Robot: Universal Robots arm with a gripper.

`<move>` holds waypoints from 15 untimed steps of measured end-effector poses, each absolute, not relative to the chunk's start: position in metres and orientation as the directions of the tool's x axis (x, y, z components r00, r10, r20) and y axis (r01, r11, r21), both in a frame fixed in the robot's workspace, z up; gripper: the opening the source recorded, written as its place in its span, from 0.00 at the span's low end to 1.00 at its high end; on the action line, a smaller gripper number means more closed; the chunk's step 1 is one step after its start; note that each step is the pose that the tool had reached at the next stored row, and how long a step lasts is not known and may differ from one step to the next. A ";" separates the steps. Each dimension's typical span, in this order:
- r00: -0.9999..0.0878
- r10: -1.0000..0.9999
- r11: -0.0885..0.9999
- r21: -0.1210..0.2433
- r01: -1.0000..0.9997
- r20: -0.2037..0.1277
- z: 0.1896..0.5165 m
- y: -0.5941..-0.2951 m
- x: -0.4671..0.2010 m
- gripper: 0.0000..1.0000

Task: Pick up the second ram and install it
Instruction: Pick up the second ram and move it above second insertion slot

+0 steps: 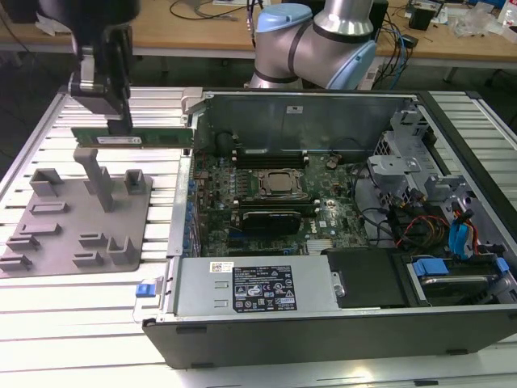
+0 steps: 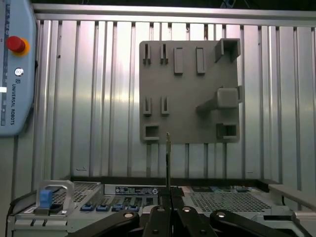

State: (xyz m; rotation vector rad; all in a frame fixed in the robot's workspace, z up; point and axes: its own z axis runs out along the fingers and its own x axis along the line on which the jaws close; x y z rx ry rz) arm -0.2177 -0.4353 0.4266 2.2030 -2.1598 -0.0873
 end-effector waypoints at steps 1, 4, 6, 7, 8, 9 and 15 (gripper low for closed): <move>0.020 -1.000 -0.020 0.080 -0.997 -0.002 0.426 -0.435 -0.214 0.09; 0.020 -1.000 -0.020 0.086 -0.996 -0.002 0.426 -0.435 -0.191 0.09; 0.020 -1.000 -0.020 0.091 -0.996 -0.002 0.425 -0.435 -0.175 0.09; 0.020 -1.000 -0.020 0.093 -0.995 -0.002 0.425 -0.435 -0.167 0.09; 0.020 -1.000 -0.020 0.094 -0.995 -0.002 0.424 -0.435 -0.162 0.09; 0.020 -1.000 -0.020 0.095 -0.995 -0.002 0.424 -0.435 -0.158 0.09; 0.020 -1.000 -0.020 0.104 -0.994 -0.002 0.423 -0.435 -0.123 0.09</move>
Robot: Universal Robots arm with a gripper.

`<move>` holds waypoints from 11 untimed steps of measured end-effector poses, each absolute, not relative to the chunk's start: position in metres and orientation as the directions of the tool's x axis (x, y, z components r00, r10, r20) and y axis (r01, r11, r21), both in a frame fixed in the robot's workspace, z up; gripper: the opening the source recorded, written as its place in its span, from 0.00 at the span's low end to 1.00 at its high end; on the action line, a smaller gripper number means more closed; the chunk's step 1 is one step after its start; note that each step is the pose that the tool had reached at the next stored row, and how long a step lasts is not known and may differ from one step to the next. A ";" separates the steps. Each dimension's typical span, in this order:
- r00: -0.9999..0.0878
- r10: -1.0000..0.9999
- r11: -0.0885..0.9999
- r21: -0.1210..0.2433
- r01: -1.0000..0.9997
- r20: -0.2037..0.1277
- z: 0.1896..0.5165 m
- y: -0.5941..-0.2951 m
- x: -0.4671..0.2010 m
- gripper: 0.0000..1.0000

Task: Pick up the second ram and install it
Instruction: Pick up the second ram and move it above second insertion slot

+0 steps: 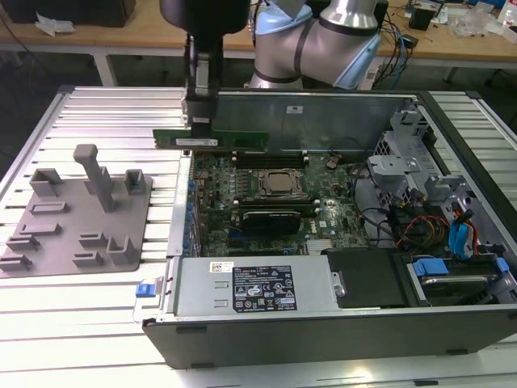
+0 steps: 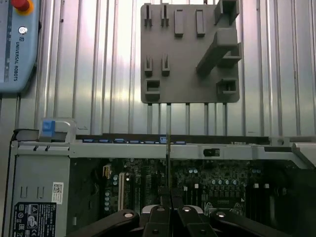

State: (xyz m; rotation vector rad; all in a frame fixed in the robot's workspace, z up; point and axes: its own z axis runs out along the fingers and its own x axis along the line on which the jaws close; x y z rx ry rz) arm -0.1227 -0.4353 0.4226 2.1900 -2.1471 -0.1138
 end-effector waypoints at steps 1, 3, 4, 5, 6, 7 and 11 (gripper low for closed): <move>0.020 -1.000 -0.020 0.105 -0.994 -0.002 0.422 -0.435 -0.116 0.09; 0.020 -1.000 -0.020 0.107 -0.994 -0.002 0.422 -0.435 -0.103 0.09; 0.020 -1.000 -0.020 0.109 -0.994 -0.002 0.421 -0.435 -0.094 0.09; 0.020 -1.000 -0.020 0.110 -0.994 -0.002 0.421 -0.435 -0.088 0.09; 0.020 -1.000 -0.020 0.111 -0.994 -0.002 0.420 -0.435 -0.083 0.09; 0.020 -1.000 -0.020 0.112 -0.994 -0.002 0.420 -0.435 -0.080 0.09; 0.020 -1.000 -0.020 0.118 -0.993 -0.002 0.415 -0.435 -0.065 0.09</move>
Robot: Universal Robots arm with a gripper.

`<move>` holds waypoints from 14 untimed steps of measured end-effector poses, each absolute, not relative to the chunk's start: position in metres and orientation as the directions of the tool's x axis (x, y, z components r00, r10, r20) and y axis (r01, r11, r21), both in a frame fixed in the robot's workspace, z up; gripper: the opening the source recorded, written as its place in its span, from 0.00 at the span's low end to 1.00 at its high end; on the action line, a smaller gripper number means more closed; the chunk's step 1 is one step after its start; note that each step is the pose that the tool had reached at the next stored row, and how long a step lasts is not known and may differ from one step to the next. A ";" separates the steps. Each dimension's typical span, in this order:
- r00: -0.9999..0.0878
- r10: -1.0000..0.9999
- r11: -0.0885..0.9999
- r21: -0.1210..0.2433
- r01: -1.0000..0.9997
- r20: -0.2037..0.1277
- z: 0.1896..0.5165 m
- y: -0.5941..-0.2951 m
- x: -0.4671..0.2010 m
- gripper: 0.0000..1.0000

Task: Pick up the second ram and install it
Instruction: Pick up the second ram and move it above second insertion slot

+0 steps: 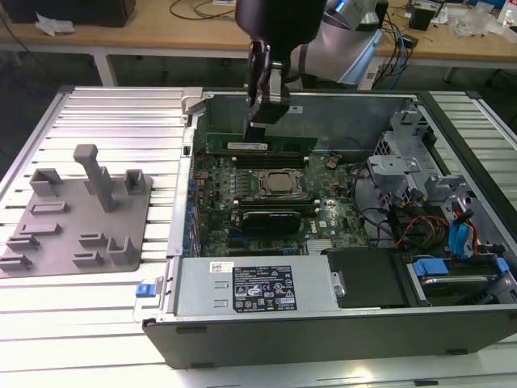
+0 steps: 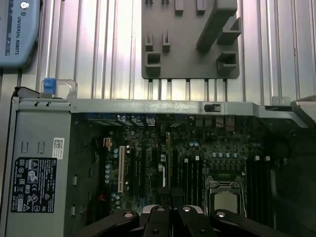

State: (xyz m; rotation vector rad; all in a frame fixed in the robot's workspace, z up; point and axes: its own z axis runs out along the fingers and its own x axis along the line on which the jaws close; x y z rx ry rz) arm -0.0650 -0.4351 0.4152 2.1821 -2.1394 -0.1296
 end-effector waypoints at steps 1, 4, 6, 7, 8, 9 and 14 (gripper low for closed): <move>0.020 -1.000 -0.020 0.120 -0.993 -0.002 0.413 -0.435 -0.062 0.09; 0.019 -1.000 -0.020 0.122 -0.992 -0.002 0.407 -0.432 -0.059 0.09; 0.020 -1.000 -0.020 0.122 -0.992 -0.002 0.403 -0.429 -0.058 0.09; 0.020 -1.000 -0.021 0.122 -0.992 -0.002 0.401 -0.426 -0.058 0.09; 0.023 -1.000 -0.023 0.122 -0.992 -0.002 0.399 -0.422 -0.058 0.09; 0.026 -1.000 -0.026 0.121 -0.992 -0.002 0.397 -0.419 -0.058 0.09; 0.038 -0.999 -0.038 0.115 -0.993 -0.002 0.390 -0.412 -0.058 0.09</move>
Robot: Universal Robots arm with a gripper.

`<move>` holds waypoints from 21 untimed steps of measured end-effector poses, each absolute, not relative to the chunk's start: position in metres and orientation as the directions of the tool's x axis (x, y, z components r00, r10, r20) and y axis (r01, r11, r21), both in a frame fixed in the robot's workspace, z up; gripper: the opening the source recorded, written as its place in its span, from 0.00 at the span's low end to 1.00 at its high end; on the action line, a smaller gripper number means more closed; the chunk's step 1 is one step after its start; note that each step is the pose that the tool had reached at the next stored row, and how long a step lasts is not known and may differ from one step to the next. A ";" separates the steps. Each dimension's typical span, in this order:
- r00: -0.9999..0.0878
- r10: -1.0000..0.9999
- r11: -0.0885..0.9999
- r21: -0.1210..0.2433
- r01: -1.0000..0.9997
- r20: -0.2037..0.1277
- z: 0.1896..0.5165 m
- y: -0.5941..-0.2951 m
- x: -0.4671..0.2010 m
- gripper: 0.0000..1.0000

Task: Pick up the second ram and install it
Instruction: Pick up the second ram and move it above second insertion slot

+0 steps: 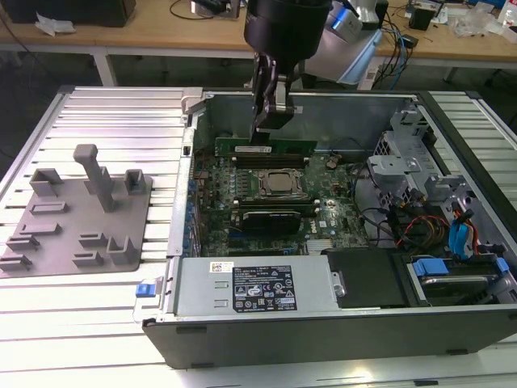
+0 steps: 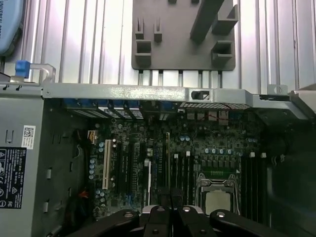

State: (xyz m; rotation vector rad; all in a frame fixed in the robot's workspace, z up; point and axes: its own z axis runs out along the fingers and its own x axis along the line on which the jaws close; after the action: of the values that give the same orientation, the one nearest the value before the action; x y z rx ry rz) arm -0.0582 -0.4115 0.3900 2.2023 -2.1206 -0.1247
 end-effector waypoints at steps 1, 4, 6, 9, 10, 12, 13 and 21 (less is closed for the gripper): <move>0.039 -0.999 -0.039 0.114 -0.993 -0.002 0.389 -0.411 -0.058 0.09; 0.047 -0.999 -0.047 0.111 -0.993 -0.002 0.378 -0.407 -0.058 0.09; 0.054 -0.999 -0.054 0.108 -0.993 -0.002 0.371 -0.405 -0.058 0.09; 0.063 -0.998 -0.063 0.104 -0.993 -0.001 0.361 -0.401 -0.058 0.09; 0.065 -0.998 -0.065 0.103 -0.993 -0.001 0.358 -0.401 -0.058 0.09; 0.068 -0.998 -0.068 0.103 -0.992 -0.001 0.348 -0.399 -0.058 0.09; 0.069 -0.998 -0.069 0.103 -0.992 0.000 0.345 -0.398 -0.057 0.09; 0.067 -0.998 -0.067 0.101 -0.993 0.000 0.325 -0.383 -0.042 0.09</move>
State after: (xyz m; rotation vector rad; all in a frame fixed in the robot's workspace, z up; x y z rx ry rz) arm -0.0422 -0.3828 0.3250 2.2392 -2.0936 -0.1062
